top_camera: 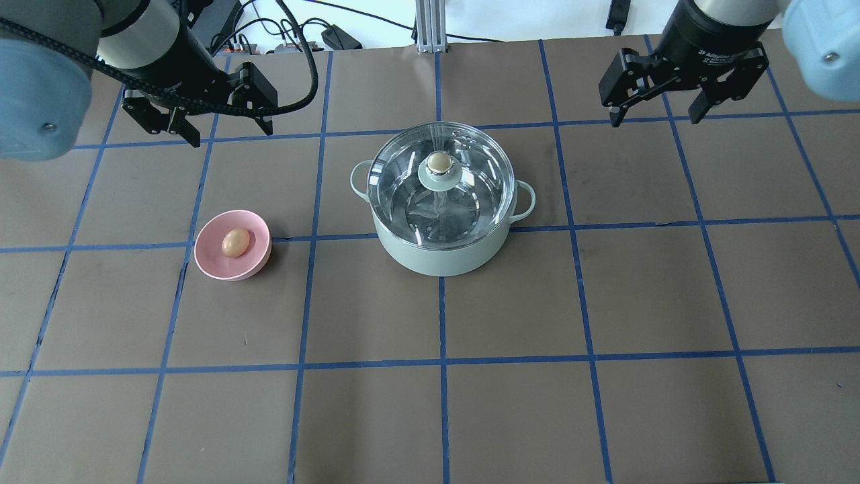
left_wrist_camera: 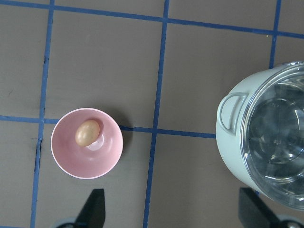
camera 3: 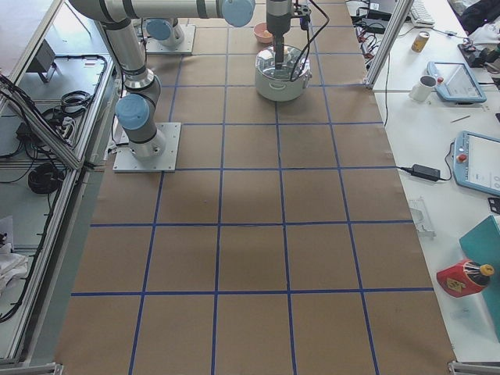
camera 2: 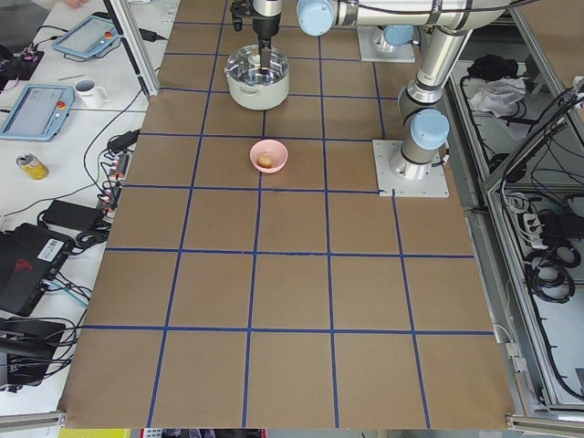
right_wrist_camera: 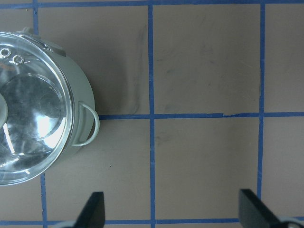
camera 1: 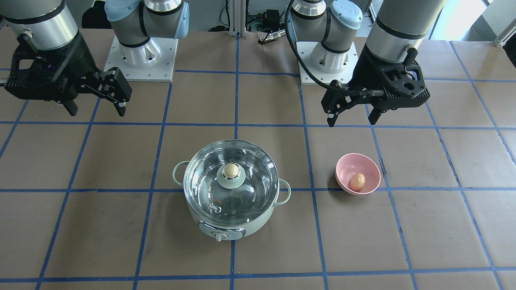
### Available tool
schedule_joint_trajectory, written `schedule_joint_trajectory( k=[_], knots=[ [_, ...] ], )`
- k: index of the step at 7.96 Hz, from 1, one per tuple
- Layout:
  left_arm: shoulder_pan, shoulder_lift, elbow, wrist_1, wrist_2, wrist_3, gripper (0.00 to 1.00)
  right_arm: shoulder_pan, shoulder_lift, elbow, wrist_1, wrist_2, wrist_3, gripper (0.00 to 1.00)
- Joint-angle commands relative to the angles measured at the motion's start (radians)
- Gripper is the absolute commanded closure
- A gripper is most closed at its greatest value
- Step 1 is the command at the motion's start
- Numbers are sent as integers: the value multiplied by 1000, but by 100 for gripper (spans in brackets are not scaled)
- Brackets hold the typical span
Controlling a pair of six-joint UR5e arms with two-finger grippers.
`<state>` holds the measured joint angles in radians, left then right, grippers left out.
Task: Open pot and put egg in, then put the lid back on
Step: 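Move the left gripper to the egg while the right gripper reaches the lid knob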
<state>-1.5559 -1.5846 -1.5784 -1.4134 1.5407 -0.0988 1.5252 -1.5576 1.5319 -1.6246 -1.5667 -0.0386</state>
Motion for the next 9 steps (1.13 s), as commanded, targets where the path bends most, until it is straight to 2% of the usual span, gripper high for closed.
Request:
schedule_joint_trajectory(
  k=[1,5,6,7,8,9],
  knots=[
    [2,1,0,1,13,36,0,-3,4,1,-1,-1,6,0],
    [34,0,1,-35,16,63,0,-5,4,8,-6,11,6,0],
    [140,-2,-2,-68,57,92,0,6,8,11,-6,17,23,0],
    [255,-21,-8,-152,53,150,0,22,31,4,-36,14,89,0],
    [288,-29,-21,-154,64,213,0,65,46,4,-50,14,106,0],
    [287,-41,-78,-148,55,208,0,148,75,-1,-101,1,114,0]
  ],
)
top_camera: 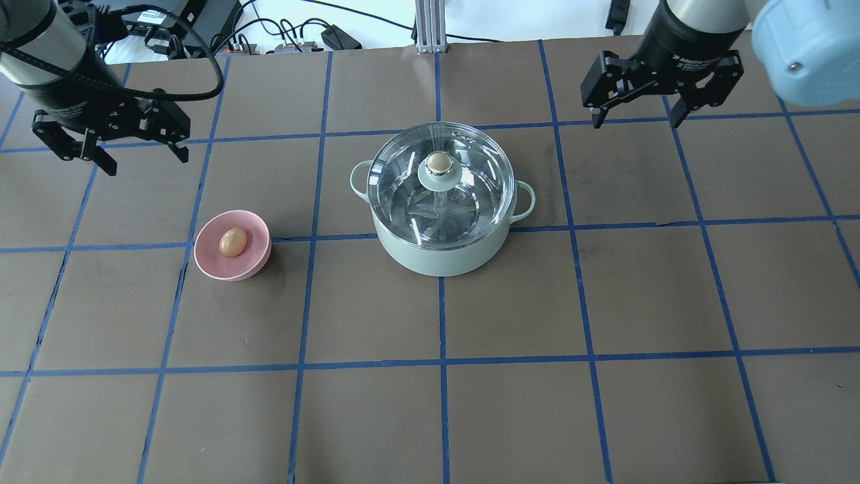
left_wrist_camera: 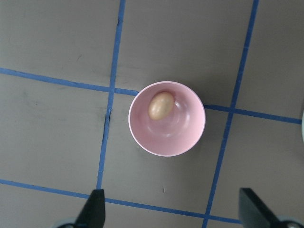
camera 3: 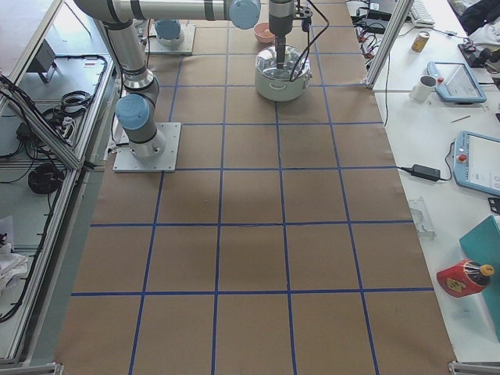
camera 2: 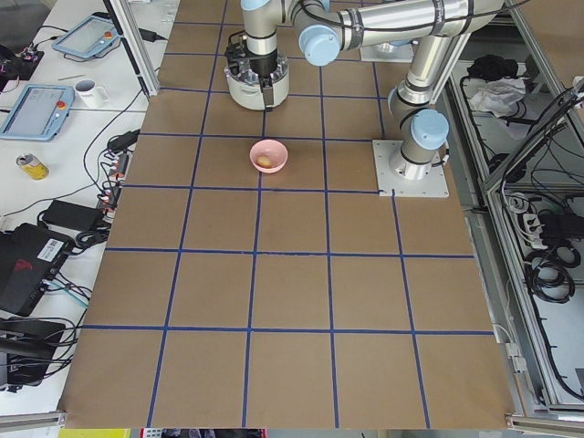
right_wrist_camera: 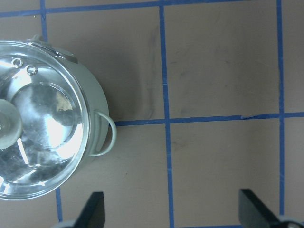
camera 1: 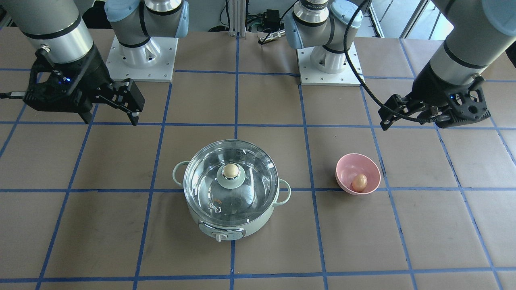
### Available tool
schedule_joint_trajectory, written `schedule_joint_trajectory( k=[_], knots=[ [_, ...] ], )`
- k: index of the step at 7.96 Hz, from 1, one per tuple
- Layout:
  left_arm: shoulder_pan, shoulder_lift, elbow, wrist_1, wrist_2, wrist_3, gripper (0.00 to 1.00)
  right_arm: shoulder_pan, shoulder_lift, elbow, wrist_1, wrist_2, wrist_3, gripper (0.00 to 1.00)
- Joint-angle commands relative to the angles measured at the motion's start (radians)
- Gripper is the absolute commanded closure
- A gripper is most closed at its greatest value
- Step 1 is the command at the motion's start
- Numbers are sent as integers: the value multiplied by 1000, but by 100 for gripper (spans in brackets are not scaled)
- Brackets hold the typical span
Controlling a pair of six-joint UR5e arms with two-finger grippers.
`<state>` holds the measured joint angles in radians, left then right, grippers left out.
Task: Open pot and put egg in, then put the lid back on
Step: 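Move the left gripper to the egg while the right gripper reaches the lid knob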
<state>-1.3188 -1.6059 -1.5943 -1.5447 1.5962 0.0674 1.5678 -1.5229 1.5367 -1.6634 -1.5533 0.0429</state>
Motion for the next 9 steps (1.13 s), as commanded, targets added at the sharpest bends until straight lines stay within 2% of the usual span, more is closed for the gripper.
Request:
schedule_joint_trajectory(
  k=[1,2,3,4,6,8,9],
  knots=[
    [41,-29,-117,6,-37,38,0,179,79,-7,-88,-11,110,0],
    [41,-34,-149,70,-88,46,0,229,114,-13,-114,-1,205,0],
    [27,-46,-153,113,-88,55,1,274,153,-30,-171,-1,207,0],
    [4,-92,-156,252,-78,83,1,300,191,-36,-218,-1,210,0],
    [-22,-170,-164,300,-73,74,0,325,254,-59,-243,-1,204,0],
    [-30,-200,-202,324,78,74,0,342,305,-69,-265,1,216,0],
    [-30,-227,-210,330,108,72,0,351,328,-76,-275,2,225,0]
  ],
)
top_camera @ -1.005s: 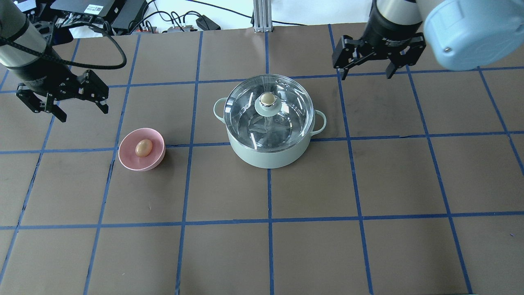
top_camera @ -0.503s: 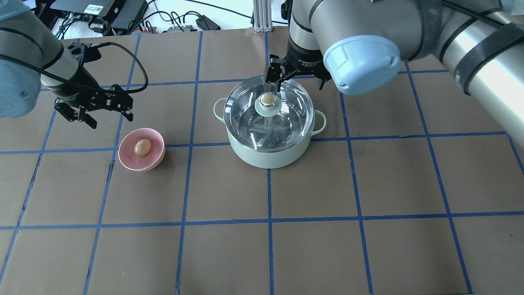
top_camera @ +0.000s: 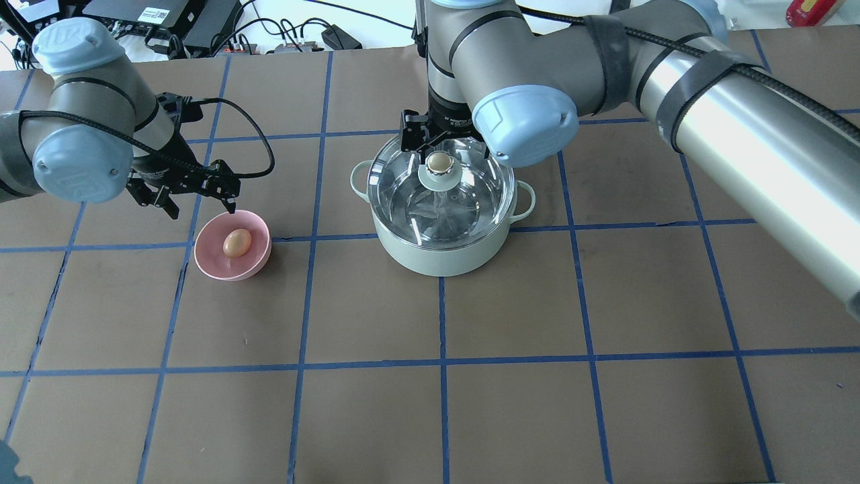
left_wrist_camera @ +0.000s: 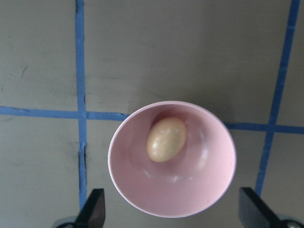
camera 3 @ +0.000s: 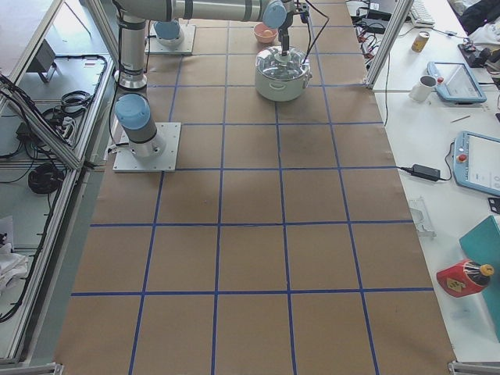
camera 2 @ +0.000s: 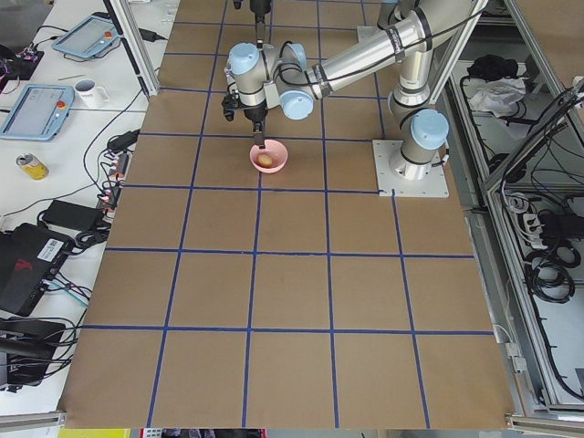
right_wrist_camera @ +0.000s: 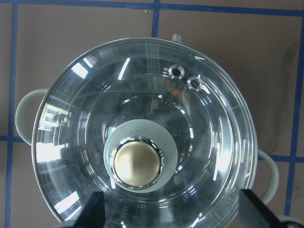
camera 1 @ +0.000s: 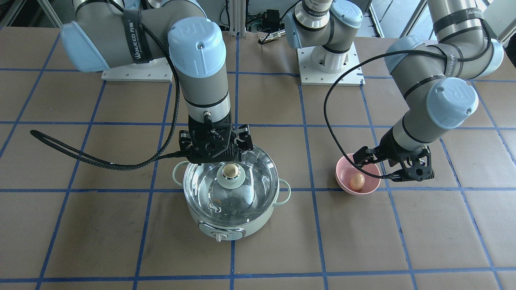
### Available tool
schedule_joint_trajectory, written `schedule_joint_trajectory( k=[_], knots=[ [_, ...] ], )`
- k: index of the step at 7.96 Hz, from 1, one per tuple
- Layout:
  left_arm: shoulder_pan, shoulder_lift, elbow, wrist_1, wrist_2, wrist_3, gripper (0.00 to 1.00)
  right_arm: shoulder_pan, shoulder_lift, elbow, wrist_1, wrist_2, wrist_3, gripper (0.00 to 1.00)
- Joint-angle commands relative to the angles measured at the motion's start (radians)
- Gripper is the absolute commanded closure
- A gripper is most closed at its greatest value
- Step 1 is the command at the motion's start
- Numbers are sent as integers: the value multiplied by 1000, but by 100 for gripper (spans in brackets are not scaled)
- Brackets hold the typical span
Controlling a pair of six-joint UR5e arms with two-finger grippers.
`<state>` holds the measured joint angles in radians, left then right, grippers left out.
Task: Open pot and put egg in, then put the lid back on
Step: 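Move the left gripper to the egg while the right gripper reaches the lid knob, then grasp the glass lid knob with the right gripper while the left grasps the egg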
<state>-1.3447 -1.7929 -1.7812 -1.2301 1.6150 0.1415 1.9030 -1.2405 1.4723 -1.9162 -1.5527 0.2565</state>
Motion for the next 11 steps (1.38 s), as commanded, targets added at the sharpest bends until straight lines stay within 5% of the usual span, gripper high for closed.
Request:
schedule_joint_trajectory(
  k=[1,3,6,8,9,11],
  knots=[
    [-5,-72,-23,41,74,-9,0,25,62,-26,-30,3,30,0],
    [-8,-94,-32,73,22,-5,3,28,76,-27,-37,2,30,0],
    [-7,-112,-59,87,31,9,3,28,79,-20,-38,-1,17,17],
    [-7,-124,-67,90,23,6,3,28,81,-17,-37,0,23,36],
    [-7,-125,-69,90,23,6,4,28,78,-17,-35,2,21,61],
    [-7,-129,-86,90,23,6,7,27,70,-30,-27,3,17,85]
  ],
)
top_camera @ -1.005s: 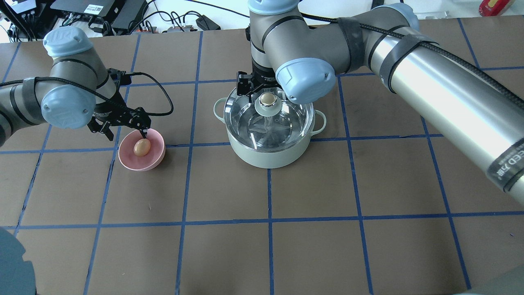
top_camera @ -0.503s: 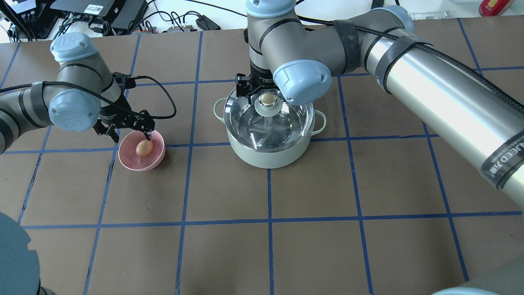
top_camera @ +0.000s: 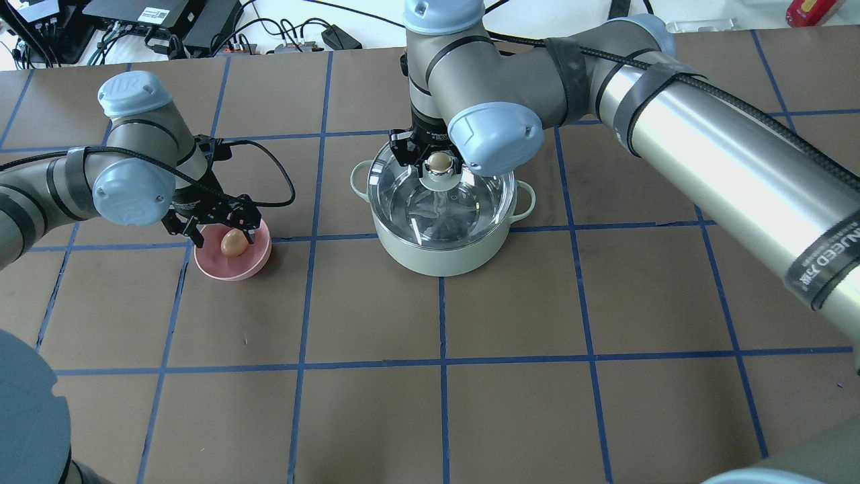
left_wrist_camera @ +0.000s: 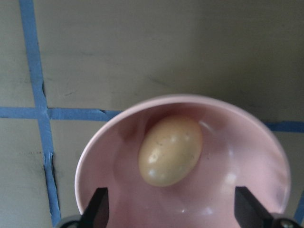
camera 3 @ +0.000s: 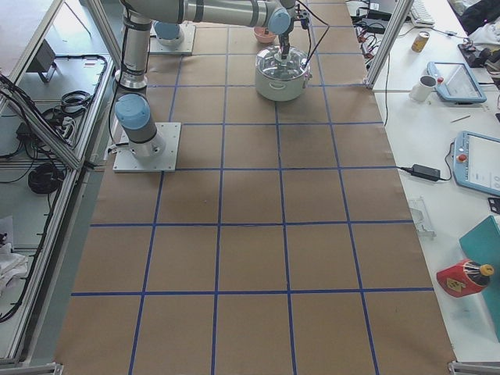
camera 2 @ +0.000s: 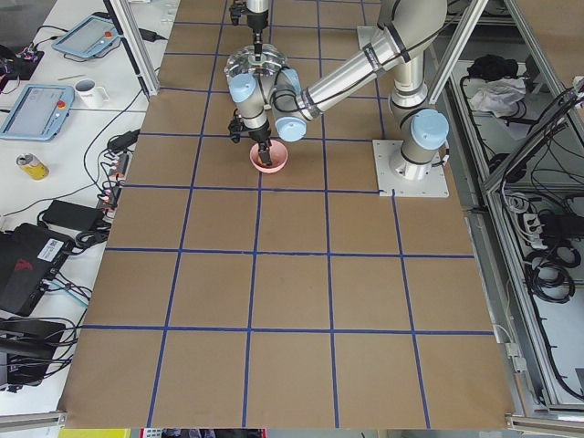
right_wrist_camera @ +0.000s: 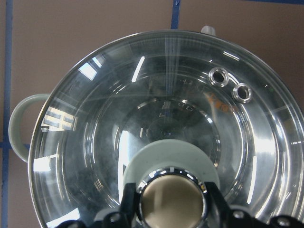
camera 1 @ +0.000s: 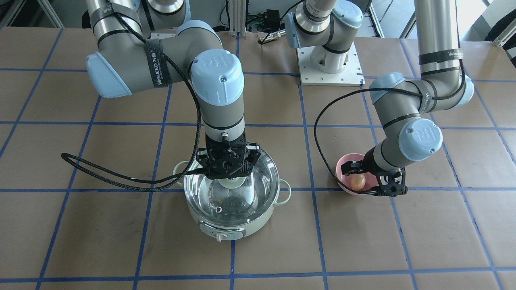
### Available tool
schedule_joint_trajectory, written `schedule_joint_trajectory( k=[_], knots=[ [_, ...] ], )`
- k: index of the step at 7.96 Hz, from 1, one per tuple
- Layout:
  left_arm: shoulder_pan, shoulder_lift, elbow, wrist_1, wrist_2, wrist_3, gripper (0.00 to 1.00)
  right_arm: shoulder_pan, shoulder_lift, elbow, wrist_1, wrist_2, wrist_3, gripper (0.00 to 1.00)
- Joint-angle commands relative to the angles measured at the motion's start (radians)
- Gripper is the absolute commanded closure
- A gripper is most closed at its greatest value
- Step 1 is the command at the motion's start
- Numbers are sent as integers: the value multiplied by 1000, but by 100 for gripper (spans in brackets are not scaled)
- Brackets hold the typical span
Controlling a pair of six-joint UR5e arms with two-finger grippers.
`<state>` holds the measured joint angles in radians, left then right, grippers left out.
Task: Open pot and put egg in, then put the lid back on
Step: 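Grasp the glass lid knob with the right gripper while the left grasps the egg, then lift the glass lid off the pot and set it down beside it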
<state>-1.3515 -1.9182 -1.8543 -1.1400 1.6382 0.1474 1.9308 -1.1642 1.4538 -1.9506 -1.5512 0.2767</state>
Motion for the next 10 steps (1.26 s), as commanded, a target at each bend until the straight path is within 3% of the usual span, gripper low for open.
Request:
schedule_joint_trajectory(
  k=[1,3,5,10],
  knots=[
    [0,-4,-13,0,0,0,7,-1,-20,-13,12,2,-4,89],
    [0,-8,-20,0,0,0,10,-15,-87,-13,82,2,-7,91],
    [0,-8,-20,0,0,1,10,-54,-167,-13,161,-1,-49,100],
    [0,-27,-25,71,-1,6,12,-257,-287,-15,335,11,-272,100]
  ],
)
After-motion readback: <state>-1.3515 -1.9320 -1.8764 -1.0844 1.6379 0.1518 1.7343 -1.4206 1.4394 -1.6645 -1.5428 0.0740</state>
